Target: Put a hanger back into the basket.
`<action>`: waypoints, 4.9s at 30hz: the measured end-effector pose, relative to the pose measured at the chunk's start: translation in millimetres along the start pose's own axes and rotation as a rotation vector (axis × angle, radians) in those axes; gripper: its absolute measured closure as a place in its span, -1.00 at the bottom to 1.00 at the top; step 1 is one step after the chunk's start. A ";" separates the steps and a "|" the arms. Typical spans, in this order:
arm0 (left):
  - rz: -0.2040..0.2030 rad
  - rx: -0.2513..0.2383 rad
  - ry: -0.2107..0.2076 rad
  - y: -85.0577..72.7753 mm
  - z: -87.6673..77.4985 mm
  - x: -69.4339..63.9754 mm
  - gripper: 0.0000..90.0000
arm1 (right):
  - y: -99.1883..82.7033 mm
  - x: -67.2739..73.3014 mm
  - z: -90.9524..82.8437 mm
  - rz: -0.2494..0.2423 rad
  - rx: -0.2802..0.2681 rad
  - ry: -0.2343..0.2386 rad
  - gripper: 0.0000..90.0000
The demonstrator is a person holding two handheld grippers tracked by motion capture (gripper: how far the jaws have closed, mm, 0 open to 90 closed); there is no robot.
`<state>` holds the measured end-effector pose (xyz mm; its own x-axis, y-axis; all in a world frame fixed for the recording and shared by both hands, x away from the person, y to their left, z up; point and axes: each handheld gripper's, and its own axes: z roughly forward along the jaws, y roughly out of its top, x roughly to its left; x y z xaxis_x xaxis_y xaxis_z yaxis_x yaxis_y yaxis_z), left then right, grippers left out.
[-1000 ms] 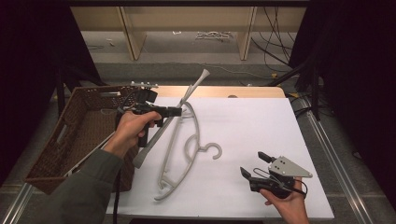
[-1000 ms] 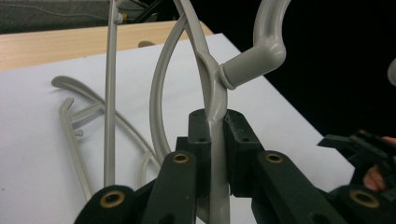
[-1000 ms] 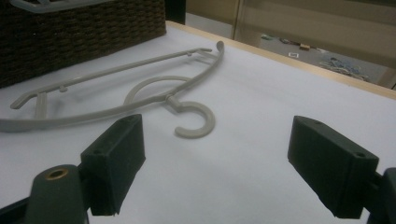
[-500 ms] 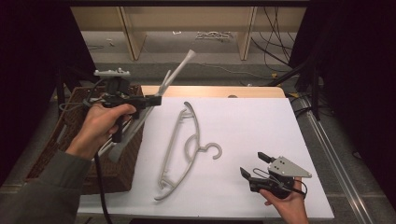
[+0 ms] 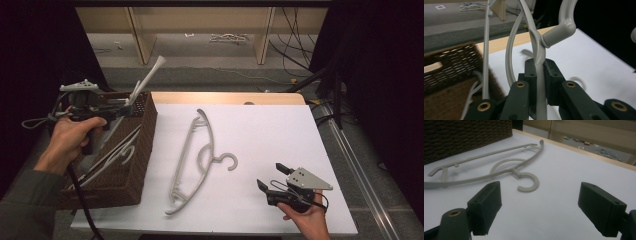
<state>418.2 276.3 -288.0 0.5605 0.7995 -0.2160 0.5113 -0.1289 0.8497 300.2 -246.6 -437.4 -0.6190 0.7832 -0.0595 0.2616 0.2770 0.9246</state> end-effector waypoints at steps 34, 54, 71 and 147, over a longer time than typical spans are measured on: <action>0.104 0.152 0.044 -83.1 -27.6 61.0 0.81 | -1.6 1.6 2.4 0.000 0.022 0.004 -0.55; 0.111 0.396 0.087 -110.5 13.4 76.2 0.80 | -1.5 1.8 1.6 0.002 0.011 0.002 -0.55; 0.063 0.333 0.192 -96.7 4.8 55.4 -0.01 | -1.5 1.7 2.4 0.000 0.022 0.006 -0.55; 0.321 0.195 -0.095 -118.1 164.4 -162.6 -0.53 | -2.1 1.7 -5.9 -0.005 0.007 0.009 -0.55</action>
<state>373.8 65.1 -432.3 0.7656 0.6433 -0.0051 0.4086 -0.4803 0.7761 294.3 -249.1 -437.2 -0.6271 0.7765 -0.0610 0.2631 0.2849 0.9217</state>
